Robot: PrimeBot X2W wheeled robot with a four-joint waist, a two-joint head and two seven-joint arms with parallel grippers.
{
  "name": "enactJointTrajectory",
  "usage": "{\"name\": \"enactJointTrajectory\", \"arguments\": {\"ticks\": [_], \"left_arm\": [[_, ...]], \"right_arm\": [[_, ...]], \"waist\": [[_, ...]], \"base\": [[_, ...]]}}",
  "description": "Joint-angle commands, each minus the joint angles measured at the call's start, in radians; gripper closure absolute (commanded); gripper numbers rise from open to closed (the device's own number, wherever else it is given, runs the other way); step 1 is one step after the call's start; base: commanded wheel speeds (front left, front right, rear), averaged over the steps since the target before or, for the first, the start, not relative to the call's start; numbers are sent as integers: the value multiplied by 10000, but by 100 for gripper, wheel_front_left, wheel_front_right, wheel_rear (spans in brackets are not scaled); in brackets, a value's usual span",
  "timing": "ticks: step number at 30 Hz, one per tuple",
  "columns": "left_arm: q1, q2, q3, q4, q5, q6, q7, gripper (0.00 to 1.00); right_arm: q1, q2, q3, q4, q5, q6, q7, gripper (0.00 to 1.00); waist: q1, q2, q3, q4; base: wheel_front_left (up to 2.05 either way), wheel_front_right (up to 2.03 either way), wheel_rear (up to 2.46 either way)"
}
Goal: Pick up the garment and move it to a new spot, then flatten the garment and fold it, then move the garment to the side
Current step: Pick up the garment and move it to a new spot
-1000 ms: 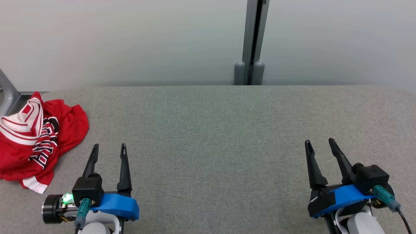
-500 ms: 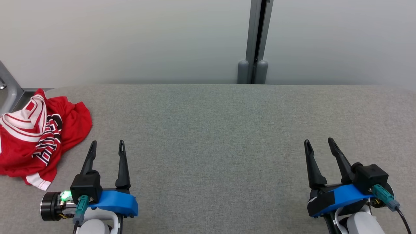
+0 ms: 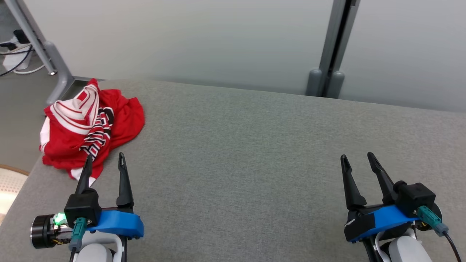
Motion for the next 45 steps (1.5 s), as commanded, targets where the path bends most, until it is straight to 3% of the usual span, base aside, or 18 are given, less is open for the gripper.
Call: {"name": "enactJointTrajectory", "arguments": {"ticks": [1, 16, 23, 34, 45], "left_arm": [[-58, 50, 76, -65, -39, 45, -35, 0], [121, 101, 366, -295, -114, 51, -34, 0], [206, 134, 485, -287, -144, 37, -34, 0], [-103, 188, 865, -440, -345, 0, -35, 0], [-2410, 1061, 1969, -393, -892, -312, -34, 0]], "right_arm": [[-40, -49, -48, -59, -116, 2, -33, 0], [19, -50, -72, -136, -149, 1, -35, 0], [-22, -52, 0, -64, -147, 1, -33, 0], [-255, -52, 154, -67, -263, 1, -35, 0], [-1074, -54, -112, -609, -1113, 1, -33, 0]], "waist": [[1, 0, 184, 365], [1, 0, 271, 2410], [1, 0, 269, 2892], [1, 0, 528, 2461], [1, 0, 2145, 1158]], "base": [[0, 0, 0], [0, 0, 0], [0, 0, 0], [0, 0, 0], [0, 0, 0]]}}
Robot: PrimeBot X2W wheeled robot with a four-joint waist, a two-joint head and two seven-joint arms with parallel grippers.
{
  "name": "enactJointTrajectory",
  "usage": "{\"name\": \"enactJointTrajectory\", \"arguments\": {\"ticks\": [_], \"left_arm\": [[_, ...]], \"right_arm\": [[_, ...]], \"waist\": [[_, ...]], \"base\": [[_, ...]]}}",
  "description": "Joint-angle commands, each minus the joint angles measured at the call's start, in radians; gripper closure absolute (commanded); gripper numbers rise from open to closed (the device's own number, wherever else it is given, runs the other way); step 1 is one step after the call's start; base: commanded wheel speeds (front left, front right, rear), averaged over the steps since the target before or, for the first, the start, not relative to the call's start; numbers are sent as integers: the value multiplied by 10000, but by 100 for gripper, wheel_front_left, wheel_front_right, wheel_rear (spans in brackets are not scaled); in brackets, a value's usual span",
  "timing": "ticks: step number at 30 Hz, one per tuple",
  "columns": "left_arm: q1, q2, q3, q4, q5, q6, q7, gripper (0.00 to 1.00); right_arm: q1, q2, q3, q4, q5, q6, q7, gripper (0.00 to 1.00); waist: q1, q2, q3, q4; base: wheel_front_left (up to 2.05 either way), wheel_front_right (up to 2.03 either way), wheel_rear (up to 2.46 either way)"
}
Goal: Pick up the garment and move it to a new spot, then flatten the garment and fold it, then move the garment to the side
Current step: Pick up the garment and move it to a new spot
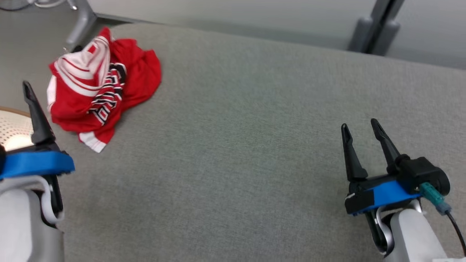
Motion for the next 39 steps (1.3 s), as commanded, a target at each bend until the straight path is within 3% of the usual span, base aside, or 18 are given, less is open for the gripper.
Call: {"name": "enactJointTrajectory", "arguments": {"ticks": [1, 7, 12, 17, 23, 34, 35, 36, 39], "left_arm": [[-600, 214, 242, 57, -148, -67, -28, 0], [-2077, 1034, 1130, 803, -684, -280, -26, 0], [-2878, 1489, 1283, 1784, -874, -475, 23, 0], [-3674, 1835, 1069, 3301, -948, -666, 722, 0], [-4156, 1759, 904, 4928, -1126, -506, 2245, 0], [-4214, 1434, 677, 6127, -1657, -862, 4337, 0], [-4209, 1465, 676, 6152, -1685, -844, 4362, 65], [-4191, 1502, 674, 6173, -1702, -842, 4373, 100], [-4089, 1584, 690, 6043, -1716, -939, 3905, 100]], "right_arm": [[-278, -61, -114, -239, -252, 1, -35, 0], [-652, -228, -281, -1061, -676, 1, -35, 0], [-796, -443, -467, -1573, -786, 1, -34, 0], [-787, -596, -563, -2117, -851, 1, 44, 0], [-726, -674, -632, -2583, -858, 1, 189, 0], [-755, -676, -463, -2631, -784, 1, 256, 0], [-763, -678, -444, -2608, -767, 1, 249, 0], [-765, -675, -430, -2598, -762, 1, 243, 0], [-753, -644, -431, -2530, -717, 1, 203, 0]], "waist": [[-1, 0, 446, -280], [-1, 0, 1702, -1127], [-1, 0, 2332, -1446], [-1, 0, 2839, -1592], [-1, 0, 3060, -1554], [-1, 0, 2923, -1492], [-1, 0, 2887, -1510], [-1, 0, 2862, -1532], [-1, 0, 2737, -1591]], "base": [[0, 0, 0], [0, 0, 0], [0, 0, 0], [0, 0, 0], [0, 0, 0], [0, 0, 0], [0, 0, 0], [0, 0, 0], [0, 0, 0]]}}
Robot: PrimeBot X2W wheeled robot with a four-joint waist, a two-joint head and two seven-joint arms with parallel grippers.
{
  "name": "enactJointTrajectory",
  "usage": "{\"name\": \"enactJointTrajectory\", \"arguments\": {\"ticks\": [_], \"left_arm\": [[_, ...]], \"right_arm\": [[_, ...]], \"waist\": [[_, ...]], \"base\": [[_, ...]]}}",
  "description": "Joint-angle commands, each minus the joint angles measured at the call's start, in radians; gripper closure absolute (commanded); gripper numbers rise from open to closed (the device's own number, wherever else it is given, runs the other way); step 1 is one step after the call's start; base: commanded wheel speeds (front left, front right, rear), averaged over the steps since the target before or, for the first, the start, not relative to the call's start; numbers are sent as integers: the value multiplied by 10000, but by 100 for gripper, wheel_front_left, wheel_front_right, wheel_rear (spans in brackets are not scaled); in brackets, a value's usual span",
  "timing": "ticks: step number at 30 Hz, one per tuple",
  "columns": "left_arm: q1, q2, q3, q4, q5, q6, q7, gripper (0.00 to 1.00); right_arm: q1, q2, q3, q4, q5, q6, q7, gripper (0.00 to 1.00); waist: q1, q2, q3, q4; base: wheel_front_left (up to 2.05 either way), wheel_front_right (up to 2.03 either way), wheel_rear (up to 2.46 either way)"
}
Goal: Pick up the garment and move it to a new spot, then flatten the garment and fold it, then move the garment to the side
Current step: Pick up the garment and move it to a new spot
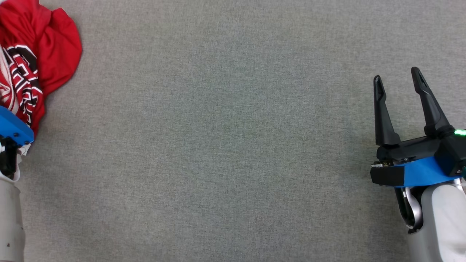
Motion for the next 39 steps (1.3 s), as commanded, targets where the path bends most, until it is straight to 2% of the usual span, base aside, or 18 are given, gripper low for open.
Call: {"name": "enactJointTrajectory", "arguments": {"ticks": [1, 12, 17, 23, 32, 39], "left_arm": [[85, 102, -28, 0, 17, -66, -146, 100], [-678, 760, -654, -708, 440, -400, -1904, 100], [-1274, 788, -1181, -1525, 708, -477, -2506, 100], [-2080, 442, -1985, -3217, 1024, -531, -2529, 100], [-3019, -153, -3317, -6011, 1189, -561, -1851, 100], [-3624, -765, -4539, -6904, 1043, -596, -1542, 100]], "right_arm": [[-31, 9, 23, 49, 61, 1, -50, 0], [-20, 345, 164, 628, 231, 1, -228, 0], [154, 498, 160, 921, 344, 1, -263, 0], [185, 587, 134, 882, 565, 1, -274, 0], [258, 595, 333, 842, 1371, 1, -271, 0], [417, 601, 297, 866, 1775, 1, -270, 0]], "waist": [[0, 0, -109, -61], [0, 0, -1192, -441], [0, 0, -1724, -691], [0, 0, -2076, -1203], [0, 0, -2309, -2698], [0, 0, -2220, -3759]], "base": [[0, 0, 0], [0, 0, 0], [0, 0, 0], [0, 0, 0], [0, 0, 0], [0, 0, 0]]}}
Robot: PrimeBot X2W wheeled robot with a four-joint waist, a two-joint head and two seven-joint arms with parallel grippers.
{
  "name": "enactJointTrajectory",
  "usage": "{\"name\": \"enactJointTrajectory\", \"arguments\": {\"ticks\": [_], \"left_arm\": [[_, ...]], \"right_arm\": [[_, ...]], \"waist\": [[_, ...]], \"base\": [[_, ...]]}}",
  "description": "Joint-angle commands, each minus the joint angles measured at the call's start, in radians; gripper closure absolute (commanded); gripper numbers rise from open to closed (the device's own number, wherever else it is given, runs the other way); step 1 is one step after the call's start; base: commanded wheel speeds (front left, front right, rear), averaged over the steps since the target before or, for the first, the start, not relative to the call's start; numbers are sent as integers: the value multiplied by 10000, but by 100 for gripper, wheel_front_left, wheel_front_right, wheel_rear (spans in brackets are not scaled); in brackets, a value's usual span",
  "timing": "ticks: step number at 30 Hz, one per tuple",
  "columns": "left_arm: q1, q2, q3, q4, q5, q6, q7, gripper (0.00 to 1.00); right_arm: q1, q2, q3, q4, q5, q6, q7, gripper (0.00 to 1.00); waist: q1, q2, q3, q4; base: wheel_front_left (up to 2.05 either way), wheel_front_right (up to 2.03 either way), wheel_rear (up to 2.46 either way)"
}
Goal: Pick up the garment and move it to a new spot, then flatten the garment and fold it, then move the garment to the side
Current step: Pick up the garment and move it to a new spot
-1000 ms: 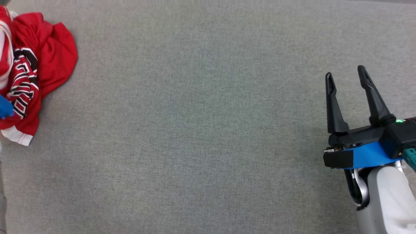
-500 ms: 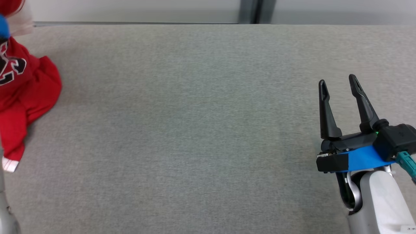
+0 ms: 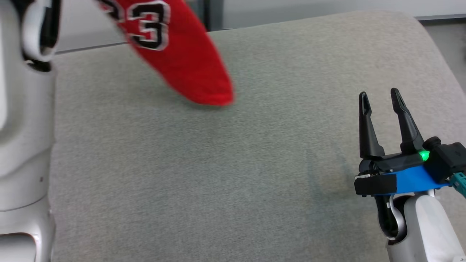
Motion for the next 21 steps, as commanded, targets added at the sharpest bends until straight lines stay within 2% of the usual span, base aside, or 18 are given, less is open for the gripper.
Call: {"name": "enactJointTrajectory", "arguments": {"ticks": [1, 10, 21], "left_arm": [[-188, -114, -296, -80, -9, -57, 44, 100], [697, -773, -1676, 242, -274, -47, -230, 100], [4006, -1335, -2642, 1900, -878, 30, -1277, 100]], "right_arm": [[141, 1, 9, -28, 103, 1, -38, 0], [42, -1, -147, -128, 262, 1, -39, 0], [142, -5, -219, -111, 40, 1, -37, 0]], "waist": [[1, 0, -99, -369], [1, 0, 56, -600], [1, 0, -35, 16]], "base": [[0, 0, 0], [0, 0, 0], [0, 0, 0]]}}
